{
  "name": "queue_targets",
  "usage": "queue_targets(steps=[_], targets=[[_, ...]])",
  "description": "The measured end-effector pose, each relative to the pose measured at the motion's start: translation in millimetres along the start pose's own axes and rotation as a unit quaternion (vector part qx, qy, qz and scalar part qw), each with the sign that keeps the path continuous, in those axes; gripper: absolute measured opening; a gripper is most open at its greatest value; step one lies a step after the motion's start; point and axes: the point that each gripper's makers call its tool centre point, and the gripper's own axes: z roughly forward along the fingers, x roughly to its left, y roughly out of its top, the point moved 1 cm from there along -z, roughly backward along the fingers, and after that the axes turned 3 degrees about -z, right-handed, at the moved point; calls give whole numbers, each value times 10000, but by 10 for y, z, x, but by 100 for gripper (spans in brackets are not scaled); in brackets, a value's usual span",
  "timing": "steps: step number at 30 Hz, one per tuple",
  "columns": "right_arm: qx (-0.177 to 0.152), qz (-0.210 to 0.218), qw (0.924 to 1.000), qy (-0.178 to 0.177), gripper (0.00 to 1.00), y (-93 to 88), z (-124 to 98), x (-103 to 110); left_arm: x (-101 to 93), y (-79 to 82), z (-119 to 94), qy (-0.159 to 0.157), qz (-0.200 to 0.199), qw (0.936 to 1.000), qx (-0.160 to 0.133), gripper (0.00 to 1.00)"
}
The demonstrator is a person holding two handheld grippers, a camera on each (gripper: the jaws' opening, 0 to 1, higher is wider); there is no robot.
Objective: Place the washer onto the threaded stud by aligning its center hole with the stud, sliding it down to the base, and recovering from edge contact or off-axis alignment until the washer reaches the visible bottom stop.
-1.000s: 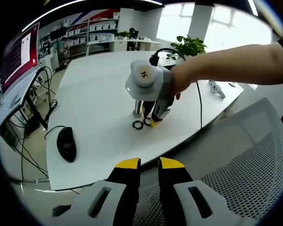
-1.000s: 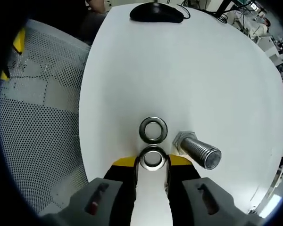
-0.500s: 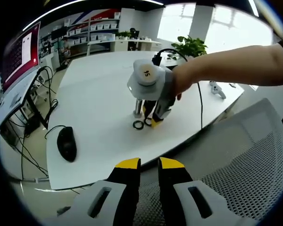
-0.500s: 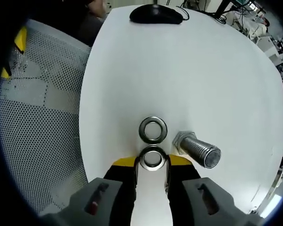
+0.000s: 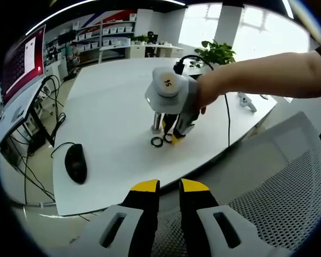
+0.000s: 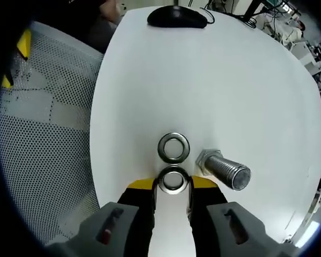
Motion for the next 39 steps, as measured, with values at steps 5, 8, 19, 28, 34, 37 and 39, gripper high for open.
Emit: queue_targets(steps=[5,8,19,28,34,37,39], targets=[[-42,-4,10000,11,25,-3,7,-2,0,3,0,7,-6,10000,-7,12],[-41,-27,10000,24,25,2,9,-13,2,5,1,7,-9,10000,-2,12],[-499,201,9985,100,24,-7,-18,-33,3,0,1,-12,-9,10000,22,12],[-659,376,9969,216,24,40,-192,-7,-1,-2,-3,-16,0,10000,13,12],[-659,131,9975,203,23,58,-348,29,-7,-7,-6,-15,8,10000,11,12],[-691,222,9971,224,23,77,-410,33,-6,-5,-7,-10,3,10000,-1,12],[-716,250,9969,214,23,91,-445,39,-8,-5,-7,-11,11,10000,0,12]])
